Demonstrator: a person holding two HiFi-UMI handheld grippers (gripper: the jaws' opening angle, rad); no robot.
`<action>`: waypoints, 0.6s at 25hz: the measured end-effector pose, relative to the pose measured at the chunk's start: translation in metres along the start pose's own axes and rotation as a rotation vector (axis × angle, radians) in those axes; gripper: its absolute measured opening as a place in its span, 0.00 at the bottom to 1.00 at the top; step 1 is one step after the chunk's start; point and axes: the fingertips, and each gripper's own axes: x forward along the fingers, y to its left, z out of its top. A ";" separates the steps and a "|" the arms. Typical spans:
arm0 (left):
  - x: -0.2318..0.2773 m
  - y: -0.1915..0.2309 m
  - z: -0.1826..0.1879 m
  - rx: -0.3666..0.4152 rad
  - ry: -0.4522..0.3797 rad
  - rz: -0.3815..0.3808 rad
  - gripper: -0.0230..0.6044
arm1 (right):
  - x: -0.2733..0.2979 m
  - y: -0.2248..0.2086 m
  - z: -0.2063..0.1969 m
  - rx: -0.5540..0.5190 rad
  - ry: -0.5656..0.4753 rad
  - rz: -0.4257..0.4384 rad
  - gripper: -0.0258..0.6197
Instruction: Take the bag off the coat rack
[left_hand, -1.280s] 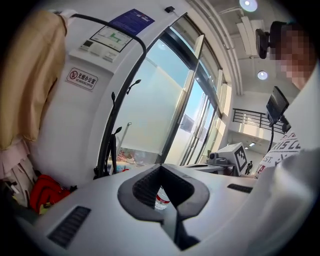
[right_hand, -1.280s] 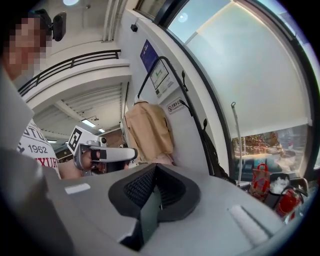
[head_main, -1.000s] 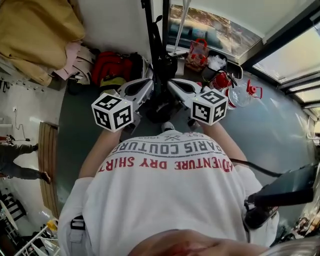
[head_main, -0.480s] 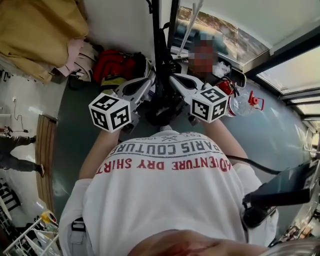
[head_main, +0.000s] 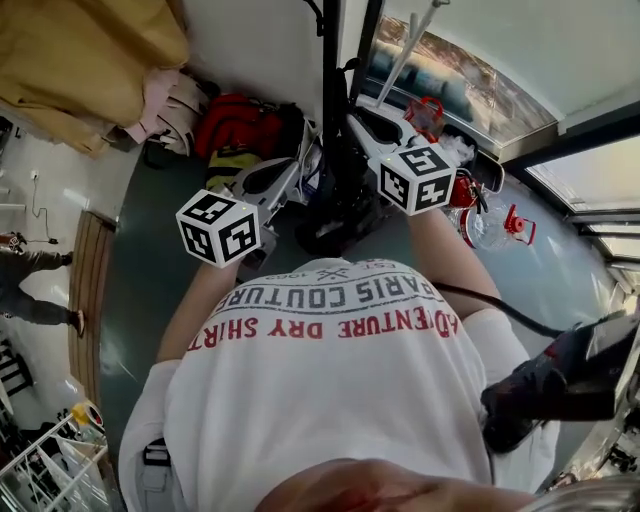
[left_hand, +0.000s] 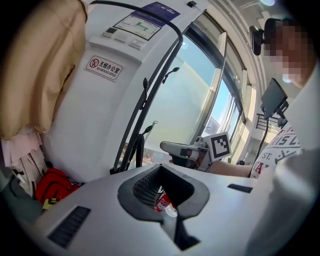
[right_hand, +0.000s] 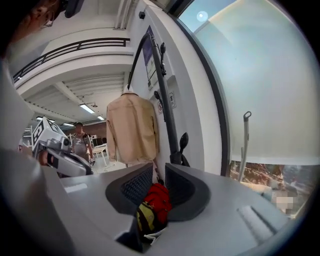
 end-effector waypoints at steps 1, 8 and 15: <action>0.001 0.004 0.002 0.000 -0.004 0.009 0.04 | 0.008 -0.006 0.001 -0.007 0.002 -0.008 0.13; 0.006 0.023 0.011 -0.009 -0.029 0.059 0.04 | 0.069 -0.042 -0.012 -0.035 0.070 -0.032 0.27; 0.002 0.045 0.008 -0.040 -0.041 0.105 0.04 | 0.101 -0.050 -0.023 -0.031 0.107 -0.050 0.27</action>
